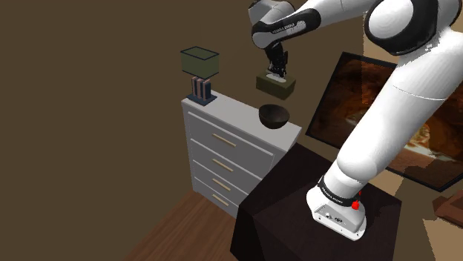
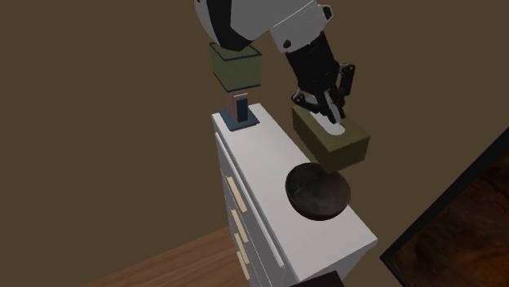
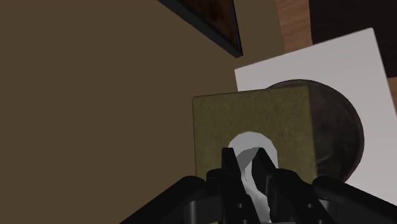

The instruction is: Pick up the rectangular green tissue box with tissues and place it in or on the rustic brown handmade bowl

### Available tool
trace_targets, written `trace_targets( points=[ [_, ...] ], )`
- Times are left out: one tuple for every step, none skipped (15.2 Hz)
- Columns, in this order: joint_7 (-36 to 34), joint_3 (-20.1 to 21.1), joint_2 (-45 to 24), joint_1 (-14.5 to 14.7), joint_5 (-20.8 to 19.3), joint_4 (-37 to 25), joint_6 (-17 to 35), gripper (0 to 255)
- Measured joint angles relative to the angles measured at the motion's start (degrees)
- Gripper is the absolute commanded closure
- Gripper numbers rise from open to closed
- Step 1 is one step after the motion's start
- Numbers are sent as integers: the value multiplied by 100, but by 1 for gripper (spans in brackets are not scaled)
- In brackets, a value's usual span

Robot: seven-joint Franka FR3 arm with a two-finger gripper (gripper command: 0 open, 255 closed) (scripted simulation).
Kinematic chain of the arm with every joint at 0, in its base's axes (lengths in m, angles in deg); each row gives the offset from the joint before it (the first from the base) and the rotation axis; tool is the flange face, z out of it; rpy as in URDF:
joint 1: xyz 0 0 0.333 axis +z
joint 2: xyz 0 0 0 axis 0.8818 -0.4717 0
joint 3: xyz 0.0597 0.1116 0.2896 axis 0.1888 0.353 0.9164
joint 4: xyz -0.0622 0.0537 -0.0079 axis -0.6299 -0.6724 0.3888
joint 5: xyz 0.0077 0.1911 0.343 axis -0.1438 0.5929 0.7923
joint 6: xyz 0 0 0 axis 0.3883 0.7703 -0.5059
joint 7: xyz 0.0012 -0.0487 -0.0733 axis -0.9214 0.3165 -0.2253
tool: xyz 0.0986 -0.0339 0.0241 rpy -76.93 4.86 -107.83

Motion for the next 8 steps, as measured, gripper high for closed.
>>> trace_targets(
  points=[
    [10, -22, 217, -21, -51, 237, 36, 255],
    [73, -63, 437, -62, -108, 428, 45, 255],
    [71, -78, 572, -78, -142, 586, 76, 255],
    [54, -93, 654, -93, -172, 735, 144, 255],
    [19, -97, 678, -96, -185, 828, 203, 255],
    [-3, -106, 657, -103, -196, 877, 269, 255],
    [-32, -108, 632, -104, -200, 912, 322, 255],
    [-66, -114, 630, -109, -213, 986, 391, 255]
  ],
)
